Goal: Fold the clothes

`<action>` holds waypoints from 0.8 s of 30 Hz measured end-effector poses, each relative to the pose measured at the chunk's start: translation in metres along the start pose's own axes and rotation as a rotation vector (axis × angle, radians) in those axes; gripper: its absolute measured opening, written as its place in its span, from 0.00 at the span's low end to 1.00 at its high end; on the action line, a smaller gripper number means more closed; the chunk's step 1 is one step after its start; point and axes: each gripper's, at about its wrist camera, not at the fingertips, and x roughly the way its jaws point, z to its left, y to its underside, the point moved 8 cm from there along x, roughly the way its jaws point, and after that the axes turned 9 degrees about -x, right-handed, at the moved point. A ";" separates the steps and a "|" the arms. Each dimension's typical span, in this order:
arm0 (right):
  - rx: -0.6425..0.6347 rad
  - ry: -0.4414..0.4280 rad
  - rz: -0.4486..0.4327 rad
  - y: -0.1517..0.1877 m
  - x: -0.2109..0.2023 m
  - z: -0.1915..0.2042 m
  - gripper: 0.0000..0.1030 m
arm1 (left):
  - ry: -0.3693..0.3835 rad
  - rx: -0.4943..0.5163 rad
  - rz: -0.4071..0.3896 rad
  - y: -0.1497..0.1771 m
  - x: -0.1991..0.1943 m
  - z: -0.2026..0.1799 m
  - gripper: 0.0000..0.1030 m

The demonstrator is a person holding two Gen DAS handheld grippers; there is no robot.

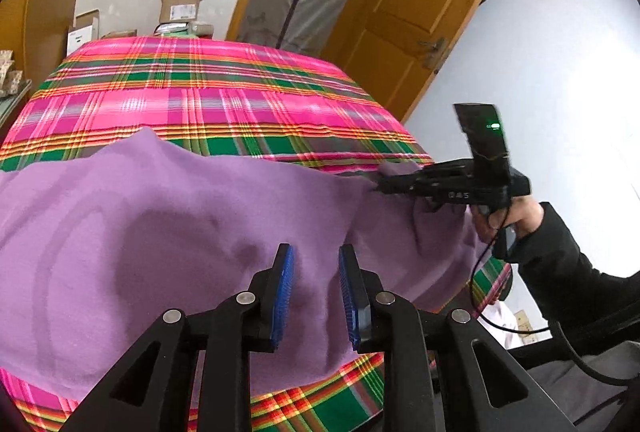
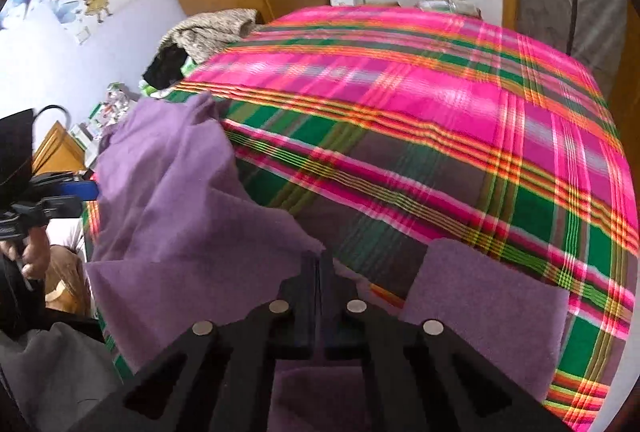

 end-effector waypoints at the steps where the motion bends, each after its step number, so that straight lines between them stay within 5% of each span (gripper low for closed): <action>1: -0.012 0.005 -0.007 -0.001 -0.002 0.002 0.00 | 0.002 -0.003 0.003 0.000 0.002 0.000 0.23; 6: -0.073 0.028 -0.040 -0.008 -0.014 0.011 0.02 | -0.018 -0.013 0.015 0.001 0.012 0.002 0.23; 10: -0.083 0.031 -0.008 -0.010 -0.001 0.005 0.19 | -0.153 -0.028 0.013 -0.003 0.023 0.014 0.23; 15: -0.081 -0.013 0.040 -0.009 0.020 0.001 0.17 | -0.302 -0.048 0.014 -0.009 0.037 0.028 0.23; 17: -0.087 -0.018 0.031 -0.009 0.019 0.003 0.06 | -0.323 -0.048 0.011 -0.010 0.040 0.030 0.23; 24: -0.095 -0.011 -0.023 -0.012 0.000 0.008 0.04 | -0.364 -0.036 0.008 -0.015 0.044 0.030 0.23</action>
